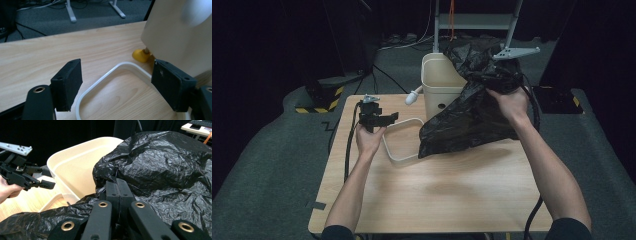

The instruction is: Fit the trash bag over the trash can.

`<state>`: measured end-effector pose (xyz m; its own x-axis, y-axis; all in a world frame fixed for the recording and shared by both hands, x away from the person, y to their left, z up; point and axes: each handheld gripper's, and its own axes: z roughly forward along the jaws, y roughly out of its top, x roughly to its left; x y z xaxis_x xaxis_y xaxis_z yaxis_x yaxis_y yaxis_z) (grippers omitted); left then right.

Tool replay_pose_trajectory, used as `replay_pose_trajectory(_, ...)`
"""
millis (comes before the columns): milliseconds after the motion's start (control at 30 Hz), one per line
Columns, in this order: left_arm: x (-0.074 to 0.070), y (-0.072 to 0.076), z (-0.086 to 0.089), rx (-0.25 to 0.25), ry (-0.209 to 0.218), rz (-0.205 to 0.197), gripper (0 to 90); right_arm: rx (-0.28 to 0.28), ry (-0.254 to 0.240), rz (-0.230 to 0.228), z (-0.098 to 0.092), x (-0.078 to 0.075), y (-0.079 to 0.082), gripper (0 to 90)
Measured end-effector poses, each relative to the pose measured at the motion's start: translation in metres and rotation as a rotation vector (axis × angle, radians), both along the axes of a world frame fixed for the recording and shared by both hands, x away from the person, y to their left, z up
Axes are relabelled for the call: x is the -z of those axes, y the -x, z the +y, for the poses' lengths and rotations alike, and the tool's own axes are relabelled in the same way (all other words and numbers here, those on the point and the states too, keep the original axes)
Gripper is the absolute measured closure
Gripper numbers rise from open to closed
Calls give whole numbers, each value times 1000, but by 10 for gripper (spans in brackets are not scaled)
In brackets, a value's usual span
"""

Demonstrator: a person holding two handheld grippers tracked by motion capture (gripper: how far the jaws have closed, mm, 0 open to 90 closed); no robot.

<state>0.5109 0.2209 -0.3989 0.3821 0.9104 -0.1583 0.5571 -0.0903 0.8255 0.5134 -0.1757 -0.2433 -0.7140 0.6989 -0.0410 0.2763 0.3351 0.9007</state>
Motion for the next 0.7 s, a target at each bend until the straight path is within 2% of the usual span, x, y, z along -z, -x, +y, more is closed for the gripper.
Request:
replay_pose_trajectory(133,-15,-2,-2,17,37,-11,254,-7,3,11,4,2,-2,900)
replay_pose_trajectory(267,-32,-5,-8,40,31,-18,261,-15,7,21,7,6,-5,900)
replay_pose_trajectory(400,-51,-7,-15,73,48,-22,261,-15,9,32,9,9,-6,900)
replay_pose_trajectory(533,-69,-9,-25,102,37,-44,274,-24,23,39,12,11,-7,900)
replay_pose_trajectory(700,-89,-14,-37,128,28,-67,280,-25,13,30,13,8,-7,900)
